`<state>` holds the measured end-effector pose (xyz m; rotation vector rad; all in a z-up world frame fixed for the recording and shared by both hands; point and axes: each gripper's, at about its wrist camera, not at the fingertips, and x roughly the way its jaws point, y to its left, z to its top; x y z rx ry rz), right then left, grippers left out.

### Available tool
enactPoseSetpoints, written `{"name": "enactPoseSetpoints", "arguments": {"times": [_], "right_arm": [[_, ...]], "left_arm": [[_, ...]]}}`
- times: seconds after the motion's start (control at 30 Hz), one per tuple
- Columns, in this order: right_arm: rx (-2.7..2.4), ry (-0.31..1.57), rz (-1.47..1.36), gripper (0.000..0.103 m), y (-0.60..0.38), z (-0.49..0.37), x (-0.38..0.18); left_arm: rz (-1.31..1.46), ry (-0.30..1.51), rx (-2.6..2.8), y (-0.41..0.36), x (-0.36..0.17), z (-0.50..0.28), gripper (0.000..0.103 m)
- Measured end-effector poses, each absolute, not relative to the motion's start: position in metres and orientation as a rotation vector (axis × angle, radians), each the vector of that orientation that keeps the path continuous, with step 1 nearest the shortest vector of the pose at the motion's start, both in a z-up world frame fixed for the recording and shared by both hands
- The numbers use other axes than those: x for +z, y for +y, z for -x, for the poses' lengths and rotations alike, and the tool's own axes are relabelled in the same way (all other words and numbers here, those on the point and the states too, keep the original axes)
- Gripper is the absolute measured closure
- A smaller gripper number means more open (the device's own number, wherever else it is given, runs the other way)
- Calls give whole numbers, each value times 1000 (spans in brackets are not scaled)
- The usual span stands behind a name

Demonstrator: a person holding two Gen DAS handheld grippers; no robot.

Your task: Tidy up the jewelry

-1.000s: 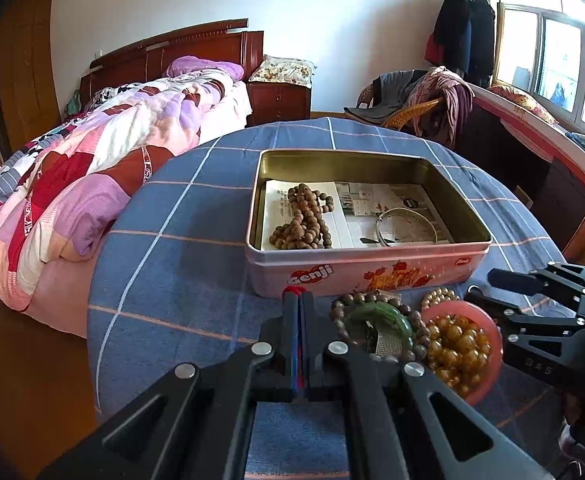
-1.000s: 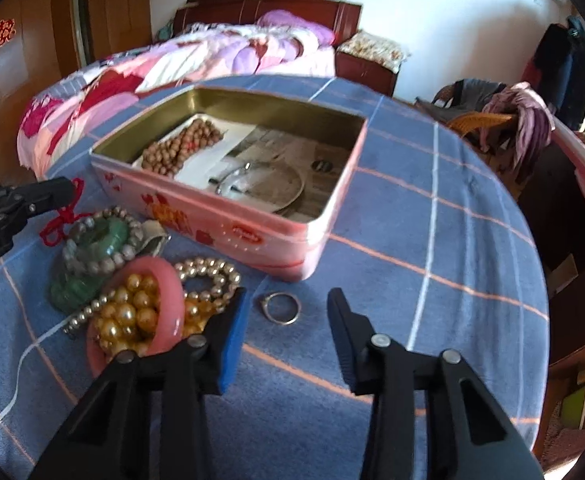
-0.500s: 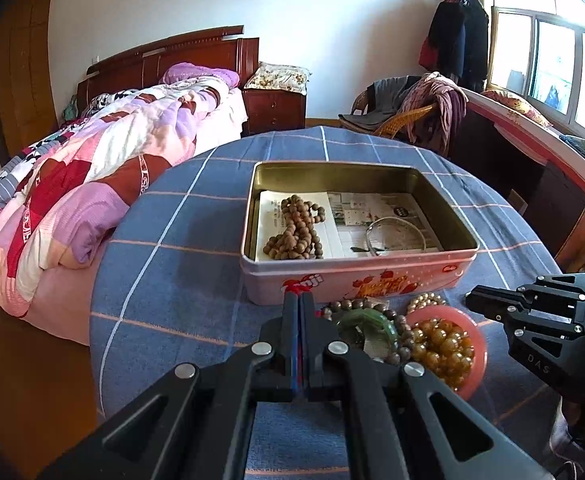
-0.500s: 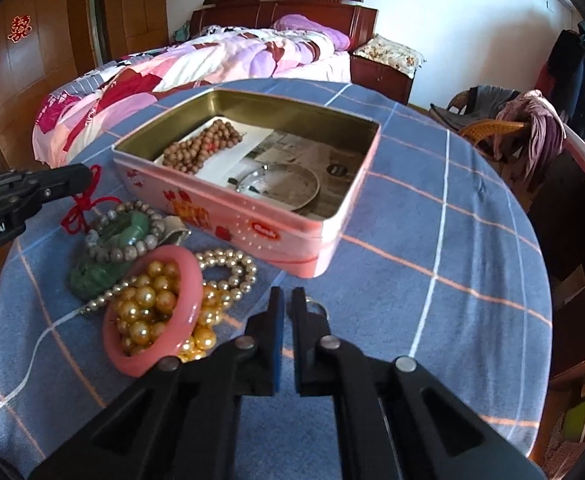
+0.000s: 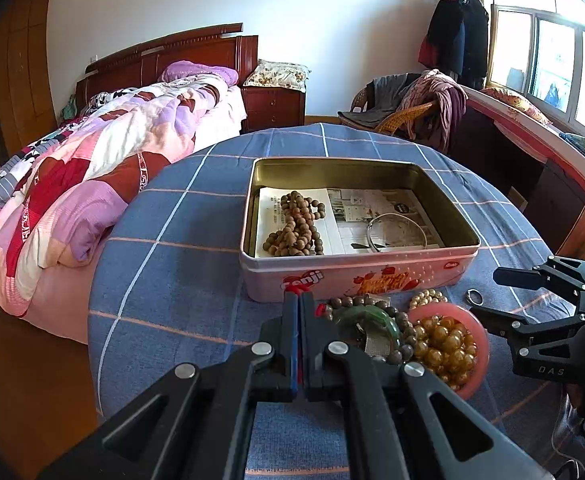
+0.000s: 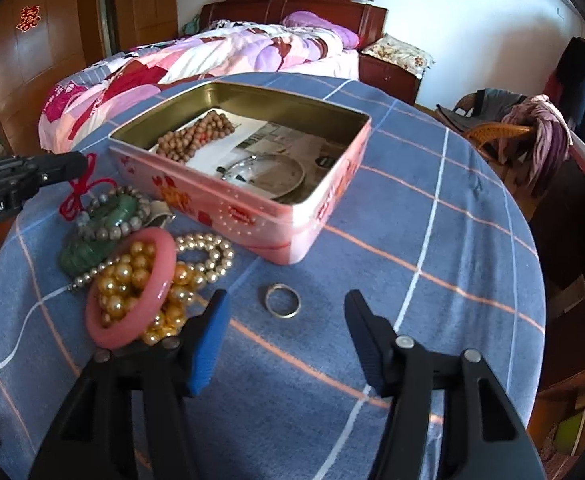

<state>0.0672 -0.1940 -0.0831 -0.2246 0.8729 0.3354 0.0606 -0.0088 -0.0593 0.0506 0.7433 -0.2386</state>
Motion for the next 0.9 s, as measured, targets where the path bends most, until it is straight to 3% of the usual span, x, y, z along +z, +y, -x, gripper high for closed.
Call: {"name": "enactPoseSetpoints", "arguments": {"times": [0.17, 0.23, 0.9], "right_arm": [[368, 901, 196, 56, -196, -77, -88], [370, 895, 201, 81, -197, -76, -87], [379, 783, 217, 81, -190, -55, -49]], "left_arm": [[-53, 748, -239, -13, -62, -66, 103], [-55, 748, -244, -14, -63, -67, 103], [-65, 653, -270, -16, -19, -58, 103]]}}
